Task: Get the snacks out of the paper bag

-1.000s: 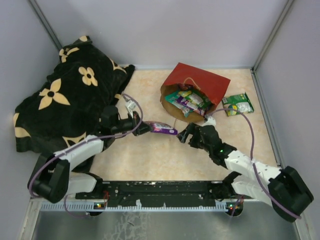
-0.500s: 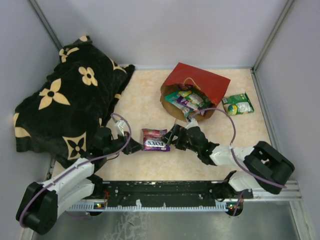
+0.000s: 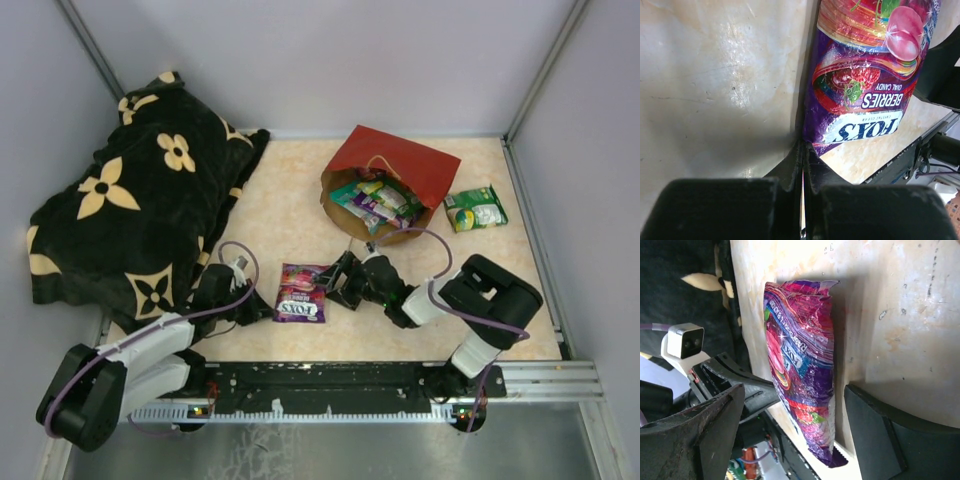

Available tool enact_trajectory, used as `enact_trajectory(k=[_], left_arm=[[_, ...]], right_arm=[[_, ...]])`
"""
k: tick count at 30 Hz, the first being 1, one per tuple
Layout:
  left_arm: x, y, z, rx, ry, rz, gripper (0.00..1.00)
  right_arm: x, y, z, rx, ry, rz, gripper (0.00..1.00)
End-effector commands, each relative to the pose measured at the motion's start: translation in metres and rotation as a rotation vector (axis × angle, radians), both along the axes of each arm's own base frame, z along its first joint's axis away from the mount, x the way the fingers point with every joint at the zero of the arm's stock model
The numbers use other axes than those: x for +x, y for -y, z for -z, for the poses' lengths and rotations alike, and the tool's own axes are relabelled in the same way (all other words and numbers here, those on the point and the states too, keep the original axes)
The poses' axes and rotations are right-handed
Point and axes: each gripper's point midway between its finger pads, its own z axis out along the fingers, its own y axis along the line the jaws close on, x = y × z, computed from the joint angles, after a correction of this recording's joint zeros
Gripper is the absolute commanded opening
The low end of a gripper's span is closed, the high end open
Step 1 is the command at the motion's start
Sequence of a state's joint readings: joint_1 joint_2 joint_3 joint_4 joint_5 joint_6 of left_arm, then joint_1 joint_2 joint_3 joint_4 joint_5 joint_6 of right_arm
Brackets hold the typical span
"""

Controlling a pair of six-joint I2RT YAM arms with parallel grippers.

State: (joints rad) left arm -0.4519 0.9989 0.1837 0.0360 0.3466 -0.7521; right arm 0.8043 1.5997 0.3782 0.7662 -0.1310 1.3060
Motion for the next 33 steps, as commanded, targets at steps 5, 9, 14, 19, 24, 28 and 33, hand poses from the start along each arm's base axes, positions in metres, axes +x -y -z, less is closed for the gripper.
enact_trajectory(k=[5,9,14,19,24,28,33], left_arm=[[0.004,-0.011,0.009,0.100,-0.019,-0.020,0.00],[0.004,-0.012,0.007,0.108,-0.011,-0.015,0.00],[0.014,0.006,-0.023,0.008,0.106,0.052,0.29],[0.036,0.019,-0.062,-0.017,0.228,0.096,0.93],[0.055,0.025,-0.083,0.015,0.290,0.135,0.99],[0.062,0.035,-0.087,-0.002,0.288,0.178,0.99],[0.066,0.046,-0.083,-0.033,0.266,0.215,0.99]], right_arm=[[0.010,-0.030,0.002,0.051,-0.026,-0.021,0.71],[0.007,-0.037,0.005,0.037,-0.014,-0.039,0.53],[-0.005,-0.022,0.007,-0.015,0.032,-0.057,0.02],[-0.033,0.020,0.012,-0.083,0.023,-0.032,0.00],[-0.056,0.089,0.021,-0.246,0.010,0.082,0.00],[-0.058,0.152,0.006,-0.298,0.011,0.261,0.00],[-0.040,0.210,-0.010,-0.281,0.018,0.434,0.00]])
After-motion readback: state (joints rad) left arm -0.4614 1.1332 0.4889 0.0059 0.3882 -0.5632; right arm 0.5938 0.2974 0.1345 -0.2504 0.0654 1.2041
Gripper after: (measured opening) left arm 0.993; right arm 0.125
